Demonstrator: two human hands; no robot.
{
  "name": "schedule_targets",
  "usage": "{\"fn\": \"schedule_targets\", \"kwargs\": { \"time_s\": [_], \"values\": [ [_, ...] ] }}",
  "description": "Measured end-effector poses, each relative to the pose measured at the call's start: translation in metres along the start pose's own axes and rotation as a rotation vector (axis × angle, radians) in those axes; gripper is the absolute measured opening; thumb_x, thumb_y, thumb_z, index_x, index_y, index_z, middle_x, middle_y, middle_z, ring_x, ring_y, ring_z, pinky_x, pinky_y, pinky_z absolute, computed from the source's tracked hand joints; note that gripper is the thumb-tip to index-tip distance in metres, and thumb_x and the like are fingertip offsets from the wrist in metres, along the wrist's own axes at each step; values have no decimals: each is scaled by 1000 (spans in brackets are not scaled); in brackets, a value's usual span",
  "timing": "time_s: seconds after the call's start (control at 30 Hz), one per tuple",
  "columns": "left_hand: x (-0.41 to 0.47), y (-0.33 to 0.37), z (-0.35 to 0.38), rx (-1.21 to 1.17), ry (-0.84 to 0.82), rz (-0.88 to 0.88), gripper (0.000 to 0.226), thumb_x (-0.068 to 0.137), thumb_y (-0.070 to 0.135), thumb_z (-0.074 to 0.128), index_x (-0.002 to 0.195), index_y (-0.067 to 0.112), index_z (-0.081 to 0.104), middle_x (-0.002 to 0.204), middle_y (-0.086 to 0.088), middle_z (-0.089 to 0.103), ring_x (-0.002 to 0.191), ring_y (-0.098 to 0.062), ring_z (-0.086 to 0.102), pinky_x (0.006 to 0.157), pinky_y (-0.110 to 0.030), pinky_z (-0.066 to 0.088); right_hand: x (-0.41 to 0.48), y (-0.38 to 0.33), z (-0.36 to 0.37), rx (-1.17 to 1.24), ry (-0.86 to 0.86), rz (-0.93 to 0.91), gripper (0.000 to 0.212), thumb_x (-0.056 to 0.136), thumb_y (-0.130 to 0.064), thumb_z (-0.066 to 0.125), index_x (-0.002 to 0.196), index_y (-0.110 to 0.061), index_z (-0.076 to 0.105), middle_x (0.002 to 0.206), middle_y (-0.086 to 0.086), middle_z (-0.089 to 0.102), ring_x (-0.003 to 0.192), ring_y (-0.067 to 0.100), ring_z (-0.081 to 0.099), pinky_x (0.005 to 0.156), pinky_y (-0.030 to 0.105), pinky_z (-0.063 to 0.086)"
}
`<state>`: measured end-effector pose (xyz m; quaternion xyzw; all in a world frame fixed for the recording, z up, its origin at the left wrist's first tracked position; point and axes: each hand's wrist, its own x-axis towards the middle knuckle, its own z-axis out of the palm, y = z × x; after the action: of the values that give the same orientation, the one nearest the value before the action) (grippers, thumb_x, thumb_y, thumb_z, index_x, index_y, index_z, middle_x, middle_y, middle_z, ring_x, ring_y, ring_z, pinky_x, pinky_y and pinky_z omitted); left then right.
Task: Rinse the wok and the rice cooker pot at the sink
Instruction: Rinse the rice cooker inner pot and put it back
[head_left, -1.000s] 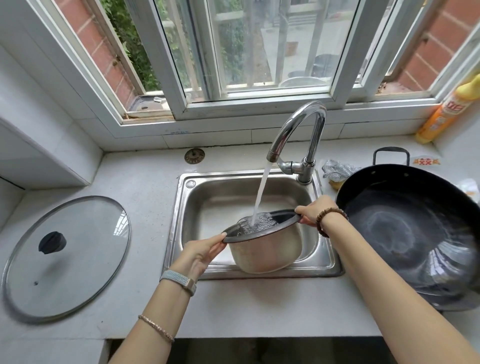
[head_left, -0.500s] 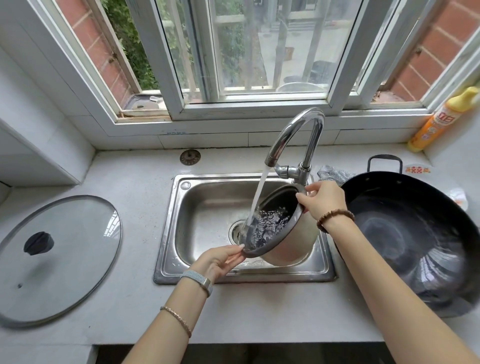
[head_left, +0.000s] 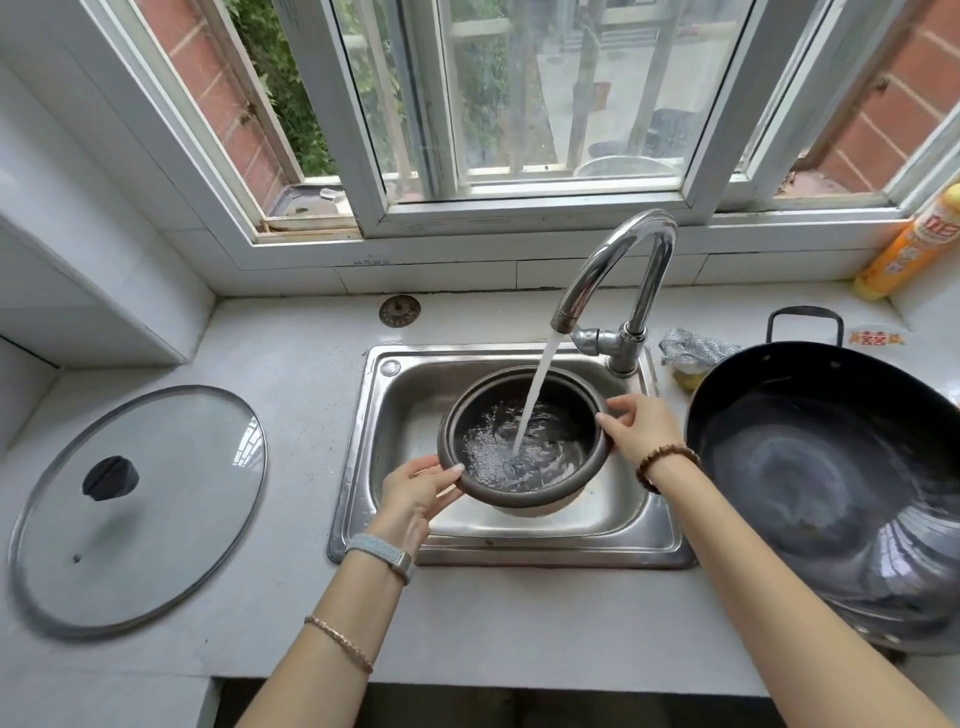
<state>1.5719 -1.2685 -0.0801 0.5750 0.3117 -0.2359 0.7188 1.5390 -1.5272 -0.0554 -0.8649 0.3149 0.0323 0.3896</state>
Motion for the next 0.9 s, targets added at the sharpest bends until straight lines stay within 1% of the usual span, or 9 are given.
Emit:
{"fn": "schedule_targets", "kwargs": {
  "time_s": [0.1,0.27,0.37,0.53,0.63,0.7,0.77,0.83,0.9],
  "values": [
    [-8,9,-9,52,38,108,39,77,-17,69,110,-2,53,95,-15,60,78,-23,64,54,-25,59,0,7,23,30,-79,49,34,87,-24,67,118,-10,65,88,8,73,86,22,69,89,34,52],
    [-5,14,-35,151,76,196,39,76,-11,73,109,1,56,94,-14,62,81,-25,67,58,-25,56,-10,3,48,143,-162,115,32,88,-24,67,116,-10,63,63,-3,69,70,9,67,86,28,49],
    [2,11,-46,159,86,151,39,78,-12,71,111,-1,55,92,-15,63,80,-25,67,59,-26,56,-13,2,52,197,-150,82,33,85,-23,71,114,-7,65,67,-1,71,70,12,70,88,37,54],
    [8,2,-42,108,21,-11,35,81,-14,67,111,-4,54,96,-21,66,80,-25,68,53,-22,57,-9,0,39,234,-80,5,22,82,-30,74,97,-24,59,72,-1,72,78,19,70,86,41,54],
    [6,2,-32,72,-7,-32,28,80,-13,68,106,-7,58,87,-22,69,74,-22,70,53,-22,57,0,1,29,266,-102,58,32,82,-28,74,108,-14,62,71,2,71,77,22,71,89,44,55],
    [3,9,-25,66,-1,-11,29,80,-12,68,107,-10,59,86,-22,69,73,-23,69,52,-20,56,2,1,22,293,-152,134,35,86,-20,71,114,-1,60,67,4,67,66,18,68,84,38,57],
    [0,18,-23,97,26,45,38,78,-11,71,113,-12,57,99,-25,66,76,-24,68,52,-18,55,0,5,21,288,-196,184,25,88,-14,68,99,7,65,63,8,66,59,18,66,77,35,59],
    [-4,26,-24,153,37,125,42,76,-12,73,115,-10,57,100,-22,66,77,-24,68,53,-19,55,-6,8,25,292,-240,207,16,88,-10,67,86,6,69,65,12,68,64,23,66,79,38,59],
    [-8,29,-26,218,37,199,39,76,-15,71,113,-5,59,87,-14,67,73,-21,68,54,-20,55,-14,11,31,337,-269,206,14,89,-5,66,96,6,67,67,12,69,65,25,67,77,39,59]
  ]
}}
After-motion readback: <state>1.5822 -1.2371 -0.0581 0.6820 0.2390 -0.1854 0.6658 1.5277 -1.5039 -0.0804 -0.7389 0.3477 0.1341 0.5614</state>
